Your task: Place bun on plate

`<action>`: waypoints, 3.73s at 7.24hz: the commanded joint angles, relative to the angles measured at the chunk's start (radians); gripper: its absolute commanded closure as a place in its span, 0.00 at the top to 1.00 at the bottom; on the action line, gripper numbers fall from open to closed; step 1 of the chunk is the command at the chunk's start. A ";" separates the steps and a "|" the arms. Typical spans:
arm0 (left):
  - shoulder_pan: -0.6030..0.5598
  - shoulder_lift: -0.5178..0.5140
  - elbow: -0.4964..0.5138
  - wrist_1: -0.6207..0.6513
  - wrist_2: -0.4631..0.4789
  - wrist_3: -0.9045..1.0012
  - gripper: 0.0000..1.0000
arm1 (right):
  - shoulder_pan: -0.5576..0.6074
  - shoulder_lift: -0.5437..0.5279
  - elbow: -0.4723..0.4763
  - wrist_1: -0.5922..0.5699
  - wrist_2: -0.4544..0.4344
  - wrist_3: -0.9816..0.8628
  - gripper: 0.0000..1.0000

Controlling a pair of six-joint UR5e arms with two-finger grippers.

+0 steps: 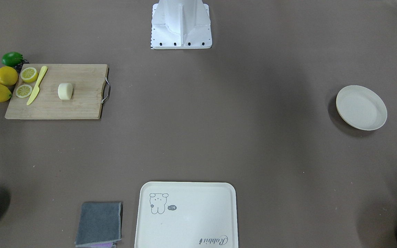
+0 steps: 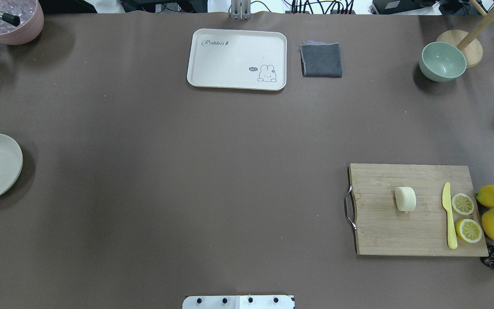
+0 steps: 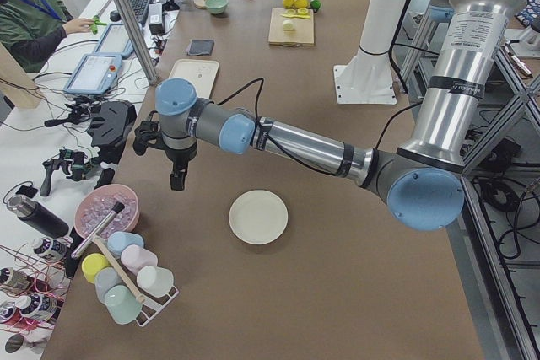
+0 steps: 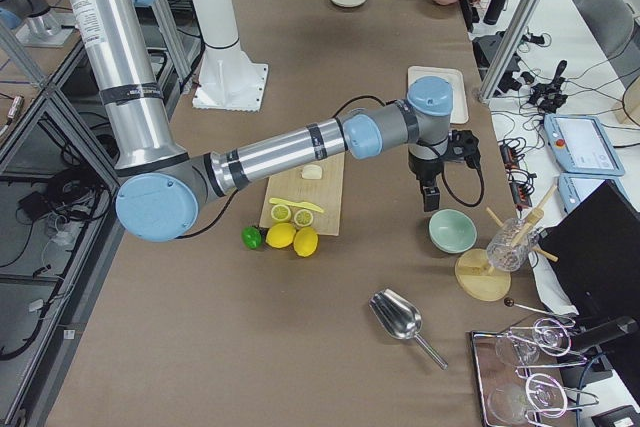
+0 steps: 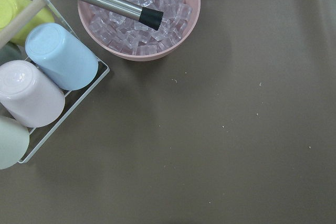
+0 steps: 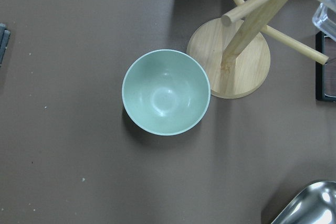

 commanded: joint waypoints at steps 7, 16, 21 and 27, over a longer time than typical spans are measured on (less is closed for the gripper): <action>0.094 0.207 0.180 -0.326 -0.012 0.222 0.97 | -0.035 0.029 -0.007 -0.001 0.005 0.017 1.00; 0.243 0.199 0.288 -0.429 -0.042 0.327 0.86 | -0.044 0.023 0.033 -0.001 0.006 0.019 1.00; 0.293 0.184 0.323 -0.427 -0.032 0.325 0.82 | -0.044 -0.001 0.050 -0.001 0.000 0.019 1.00; 0.289 0.179 0.309 -0.424 -0.041 0.325 0.00 | -0.044 -0.002 0.083 -0.001 0.006 0.105 1.00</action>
